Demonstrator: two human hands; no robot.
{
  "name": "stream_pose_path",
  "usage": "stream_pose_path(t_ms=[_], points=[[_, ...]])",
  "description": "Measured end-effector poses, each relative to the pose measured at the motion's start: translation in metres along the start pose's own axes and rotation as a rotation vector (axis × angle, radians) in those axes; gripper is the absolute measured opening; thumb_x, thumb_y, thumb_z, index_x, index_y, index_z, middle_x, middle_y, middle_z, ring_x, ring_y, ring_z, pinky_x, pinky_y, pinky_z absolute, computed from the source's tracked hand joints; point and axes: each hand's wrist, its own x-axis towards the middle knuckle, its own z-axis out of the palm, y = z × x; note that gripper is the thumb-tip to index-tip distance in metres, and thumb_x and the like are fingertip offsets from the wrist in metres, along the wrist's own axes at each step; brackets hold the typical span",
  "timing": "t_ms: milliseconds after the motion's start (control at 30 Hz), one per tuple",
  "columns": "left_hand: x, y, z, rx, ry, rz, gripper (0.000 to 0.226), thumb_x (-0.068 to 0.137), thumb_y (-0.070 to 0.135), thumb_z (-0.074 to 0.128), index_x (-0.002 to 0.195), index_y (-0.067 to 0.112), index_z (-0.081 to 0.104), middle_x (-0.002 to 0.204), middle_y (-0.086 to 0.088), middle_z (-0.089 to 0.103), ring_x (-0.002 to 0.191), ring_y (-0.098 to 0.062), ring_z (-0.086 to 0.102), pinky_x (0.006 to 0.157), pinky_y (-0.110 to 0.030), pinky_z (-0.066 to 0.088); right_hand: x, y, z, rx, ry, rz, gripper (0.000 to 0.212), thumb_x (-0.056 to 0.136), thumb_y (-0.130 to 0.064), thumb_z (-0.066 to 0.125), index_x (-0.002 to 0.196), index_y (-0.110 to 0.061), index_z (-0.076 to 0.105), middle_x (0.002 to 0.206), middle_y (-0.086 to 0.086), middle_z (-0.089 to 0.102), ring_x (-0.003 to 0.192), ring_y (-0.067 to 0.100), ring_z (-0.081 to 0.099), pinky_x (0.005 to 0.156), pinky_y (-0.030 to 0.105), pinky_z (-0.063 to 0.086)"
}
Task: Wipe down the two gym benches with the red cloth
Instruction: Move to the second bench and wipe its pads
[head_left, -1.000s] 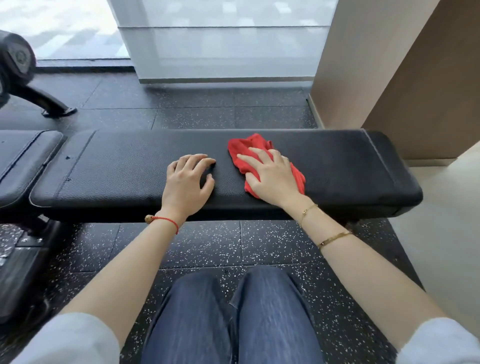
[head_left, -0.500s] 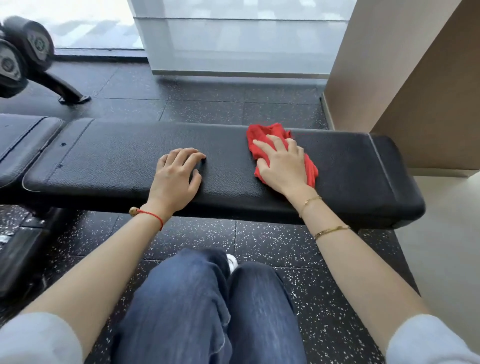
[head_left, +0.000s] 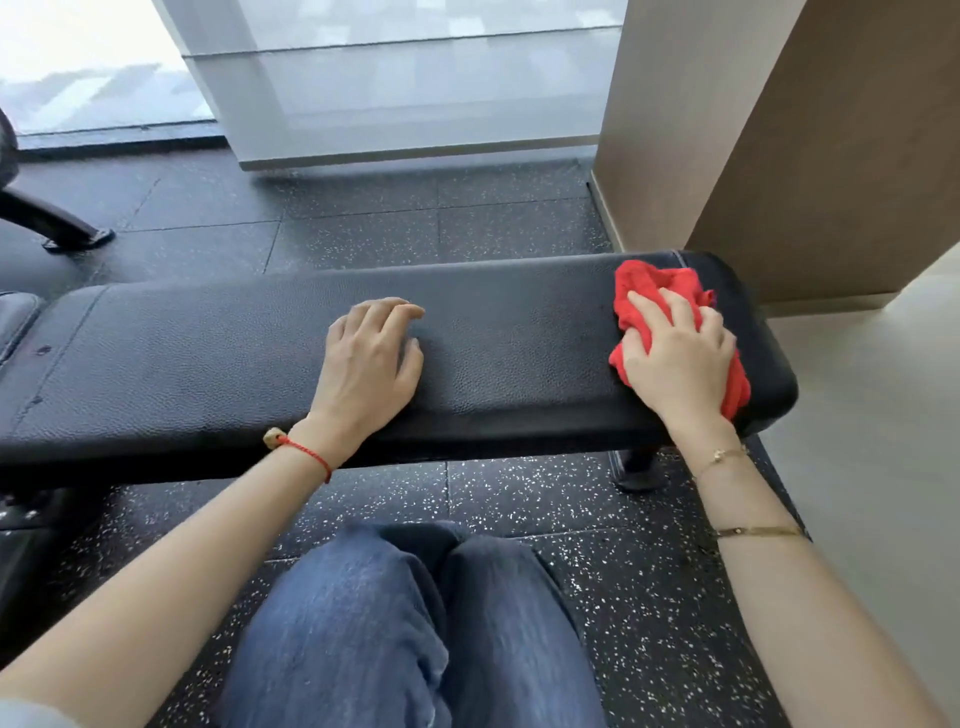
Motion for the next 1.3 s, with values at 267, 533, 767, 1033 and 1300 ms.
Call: stream_pose_path(t_ms=[267, 533, 767, 1033, 1300], points=[[0.018, 0.051, 0.034, -0.018, -0.082, 0.083, 0.033, 0.092, 0.026, 0.051, 0.123, 0.018, 0.058, 0.131, 0.000, 0.056, 0.126, -0.026, 0.047, 0.107, -0.043, 0.033, -0.041, -0.047, 0.000, 0.025, -0.100, -0.307, 0.049, 0.086, -0.038, 0.043, 0.134, -0.041, 0.052, 0.144, -0.009, 0.046, 0.124, 0.029, 0.042, 0.106, 0.042, 0.030], [0.017, 0.055, 0.037, 0.005, -0.084, 0.076, 0.034, 0.093, 0.024, 0.050, 0.124, 0.016, 0.057, 0.132, -0.002, 0.055, 0.126, -0.027, 0.046, 0.109, -0.045, 0.032, -0.016, 0.040, -0.013, -0.037, 0.043, 0.031, 0.045, 0.089, -0.036, 0.045, 0.134, -0.037, 0.055, 0.146, -0.004, 0.046, 0.124, 0.034, 0.041, 0.103, 0.044, 0.032], [0.018, 0.058, 0.041, 0.026, -0.073, 0.061, 0.037, 0.089, 0.026, 0.044, 0.121, 0.015, 0.057, 0.128, -0.003, 0.056, 0.123, -0.029, 0.047, 0.107, -0.046, 0.034, 0.064, 0.024, -0.002, -0.042, -0.104, 0.040, 0.046, 0.093, -0.036, 0.046, 0.139, -0.038, 0.048, 0.152, -0.004, 0.037, 0.130, 0.036, 0.033, 0.108, 0.043, 0.024], [0.018, 0.055, 0.042, 0.005, -0.055, 0.057, 0.037, 0.088, 0.028, 0.044, 0.120, 0.017, 0.059, 0.127, -0.001, 0.057, 0.122, -0.028, 0.048, 0.106, -0.045, 0.034, -0.029, 0.003, -0.010, 0.045, -0.090, -0.346, 0.048, 0.086, -0.040, 0.045, 0.133, -0.043, 0.052, 0.143, -0.013, 0.046, 0.125, 0.025, 0.041, 0.104, 0.041, 0.031], [0.018, 0.055, 0.044, 0.009, -0.060, 0.064, 0.036, 0.088, 0.027, 0.045, 0.120, 0.016, 0.058, 0.127, -0.002, 0.057, 0.121, -0.028, 0.047, 0.107, -0.046, 0.034, 0.020, 0.058, -0.017, -0.029, -0.038, 0.033, 0.044, 0.093, -0.034, 0.049, 0.137, -0.040, 0.050, 0.150, -0.008, 0.040, 0.130, 0.033, 0.035, 0.107, 0.042, 0.026]])
